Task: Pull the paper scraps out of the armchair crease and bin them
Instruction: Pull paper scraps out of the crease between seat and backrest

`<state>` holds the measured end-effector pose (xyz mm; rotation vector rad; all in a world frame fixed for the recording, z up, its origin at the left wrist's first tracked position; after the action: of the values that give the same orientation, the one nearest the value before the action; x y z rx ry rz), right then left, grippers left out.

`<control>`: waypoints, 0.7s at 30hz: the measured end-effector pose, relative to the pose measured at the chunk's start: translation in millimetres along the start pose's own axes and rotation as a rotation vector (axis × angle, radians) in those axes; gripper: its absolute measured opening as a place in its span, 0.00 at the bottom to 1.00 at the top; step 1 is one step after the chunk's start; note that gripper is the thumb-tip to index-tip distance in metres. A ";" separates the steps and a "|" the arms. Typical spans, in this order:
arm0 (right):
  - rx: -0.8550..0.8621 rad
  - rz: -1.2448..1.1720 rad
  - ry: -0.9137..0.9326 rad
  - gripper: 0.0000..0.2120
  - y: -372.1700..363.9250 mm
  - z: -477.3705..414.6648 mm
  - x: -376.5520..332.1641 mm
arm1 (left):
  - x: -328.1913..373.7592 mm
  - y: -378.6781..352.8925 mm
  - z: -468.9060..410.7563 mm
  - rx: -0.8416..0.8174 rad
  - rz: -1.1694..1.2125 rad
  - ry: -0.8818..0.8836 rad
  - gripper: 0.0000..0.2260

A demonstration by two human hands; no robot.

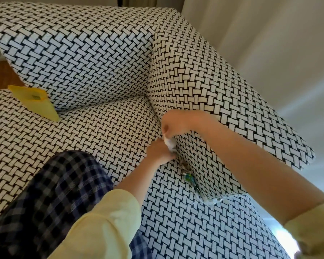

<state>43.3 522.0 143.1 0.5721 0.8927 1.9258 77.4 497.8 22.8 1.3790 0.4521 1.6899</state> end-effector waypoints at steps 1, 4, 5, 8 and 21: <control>-0.030 -0.054 0.003 0.10 0.7 -4.1 1.9 | 0.2 -0.5 -1.3 0.032 0.025 0.031 0.11; -0.058 -0.091 -0.025 0.09 2.4 -9.3 2.5 | -0.8 2.2 -2.6 0.087 0.184 0.022 0.09; -0.055 -0.111 -0.035 0.10 2.7 -9.7 3.9 | -1.2 3.7 -3.1 0.081 0.253 0.001 0.11; 0.025 -0.155 -0.062 0.10 9.0 -9.8 8.4 | -10.0 20.4 2.9 0.094 0.560 0.103 0.10; 0.223 -0.028 0.028 0.09 11.0 -11.1 -3.9 | -3.0 56.8 16.7 0.161 1.512 0.109 0.10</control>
<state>31.5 511.1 144.5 0.6604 1.1367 1.8253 70.1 460.5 68.2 1.8944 -0.6400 2.9185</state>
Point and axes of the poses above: each hand's wrist, its own z-axis away from the middle knuckle, its own y-axis out of the back of the hand, x = y × z, the point moved 5 cm from there along -z, towards the middle knuckle, and after that the axes turned 9 degrees about -y, right-handed, at the moved point
